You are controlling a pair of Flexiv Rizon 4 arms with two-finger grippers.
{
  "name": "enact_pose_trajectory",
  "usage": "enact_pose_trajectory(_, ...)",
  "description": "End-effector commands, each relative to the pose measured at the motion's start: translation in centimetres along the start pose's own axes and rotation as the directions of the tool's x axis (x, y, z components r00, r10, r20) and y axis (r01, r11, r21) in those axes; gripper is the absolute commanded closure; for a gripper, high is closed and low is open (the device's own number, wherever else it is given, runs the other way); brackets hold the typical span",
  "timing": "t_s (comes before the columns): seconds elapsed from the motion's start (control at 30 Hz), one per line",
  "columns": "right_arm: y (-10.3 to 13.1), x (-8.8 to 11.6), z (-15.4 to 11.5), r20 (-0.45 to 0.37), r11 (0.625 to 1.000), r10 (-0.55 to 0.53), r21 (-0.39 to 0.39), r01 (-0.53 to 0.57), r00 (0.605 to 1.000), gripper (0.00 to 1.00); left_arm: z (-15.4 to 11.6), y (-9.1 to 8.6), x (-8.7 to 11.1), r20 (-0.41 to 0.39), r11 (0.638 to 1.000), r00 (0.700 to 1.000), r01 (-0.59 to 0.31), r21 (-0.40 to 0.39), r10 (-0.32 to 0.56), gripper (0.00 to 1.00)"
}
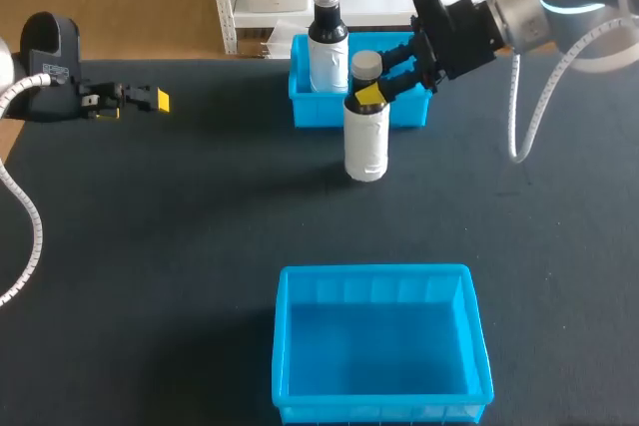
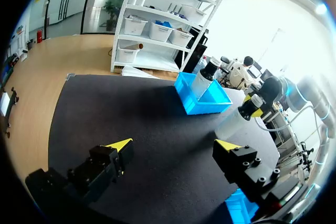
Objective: Pick up the bottle, and place it in the far bin if it is heavy, or in the near bin if it is light.
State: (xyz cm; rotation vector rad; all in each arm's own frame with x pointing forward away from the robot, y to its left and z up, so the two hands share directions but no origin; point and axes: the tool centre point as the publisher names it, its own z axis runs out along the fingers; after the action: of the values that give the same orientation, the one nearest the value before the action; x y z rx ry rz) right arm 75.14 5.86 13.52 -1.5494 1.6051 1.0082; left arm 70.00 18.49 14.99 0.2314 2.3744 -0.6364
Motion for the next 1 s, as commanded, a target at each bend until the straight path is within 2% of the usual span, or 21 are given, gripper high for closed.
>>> enact_pose_trajectory(0.03,0.9,-1.4,-1.4,-0.012,1.0,-0.012,0.02,0.012,1.0,1.0,0.0,0.0,0.0,0.0,1.0,1.0,0.0,0.0,0.0,0.0)
enact_pose_trajectory(0.3,1.2,-3.8,-3.5,-0.016,0.998,-0.038,0.051,0.039,0.999,1.0,0.0,0.0,0.0,0.0,1.0,1.0,0.0,0.0,0.0,0.0)
enact_pose_trajectory(0.5,1.6,-4.9,-4.8,-0.024,0.996,-0.046,0.073,0.048,0.999,1.0,0.0,0.0,0.0,0.0,1.0,1.0,0.0,0.0,0.0,0.0)
enact_pose_trajectory(0.73,1.9,-5.1,-6.7,-0.011,0.993,-0.026,0.112,0.027,1.0,1.0,0.0,0.0,0.0,0.0,1.0,1.0,0.0,0.0,0.0,0.0)
enact_pose_trajectory(1.0,2.2,-3.9,-10.2,-0.013,0.982,0.002,0.19,0.001,1.0,1.0,0.0,0.0,0.0,0.0,1.0,1.0,0.0,0.0,0.0,0.0)
